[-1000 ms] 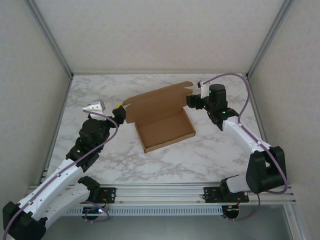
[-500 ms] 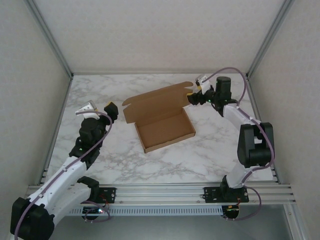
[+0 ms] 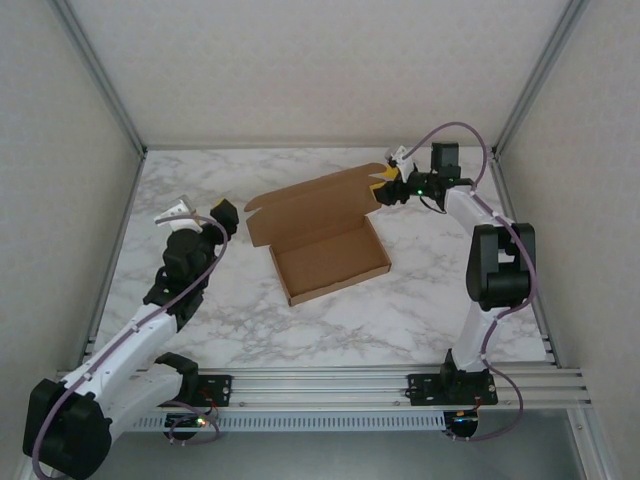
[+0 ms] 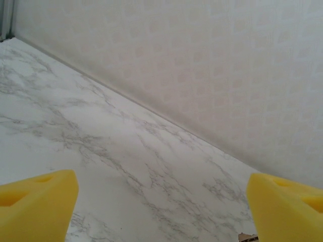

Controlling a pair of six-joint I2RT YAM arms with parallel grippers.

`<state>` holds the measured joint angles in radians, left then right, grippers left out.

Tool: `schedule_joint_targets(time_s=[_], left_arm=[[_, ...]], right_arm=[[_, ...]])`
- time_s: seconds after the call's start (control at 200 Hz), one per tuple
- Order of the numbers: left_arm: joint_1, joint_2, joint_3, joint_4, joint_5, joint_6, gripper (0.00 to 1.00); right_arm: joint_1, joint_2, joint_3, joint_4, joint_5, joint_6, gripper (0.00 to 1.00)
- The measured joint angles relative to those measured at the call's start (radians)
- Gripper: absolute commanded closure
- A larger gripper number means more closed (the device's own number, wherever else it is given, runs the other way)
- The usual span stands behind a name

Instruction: Fold the paper box

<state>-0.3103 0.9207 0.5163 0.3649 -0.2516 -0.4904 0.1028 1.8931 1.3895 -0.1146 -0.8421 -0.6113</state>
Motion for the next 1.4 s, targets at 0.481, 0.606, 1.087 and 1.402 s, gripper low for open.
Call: schedule_joint_targets(time_s=[0.481, 0.606, 1.087, 1.402], left_arm=[[0.165, 0.318, 0.035, 0.224, 0.068, -0.159, 0.17], [0.195, 0.436, 0.056, 0.312, 0.220, -0.238, 0.18], [0.184, 0.489, 0.018, 0.560, 0.503, -0.473, 0.24], [0.133, 0.489, -0.024, 0.596, 0.480, -0.507, 0.23]], right_arm=[[0.069, -0.018, -0.053, 0.004, 0.109, -0.028, 0.67], [0.069, -0.039, -0.087, 0.041, 0.137, -0.009, 0.76], [0.130, -0.133, -0.219, 0.179, 0.314, 0.154, 1.00], [0.346, -0.168, -0.243, 0.260, 0.836, 0.449, 1.00]])
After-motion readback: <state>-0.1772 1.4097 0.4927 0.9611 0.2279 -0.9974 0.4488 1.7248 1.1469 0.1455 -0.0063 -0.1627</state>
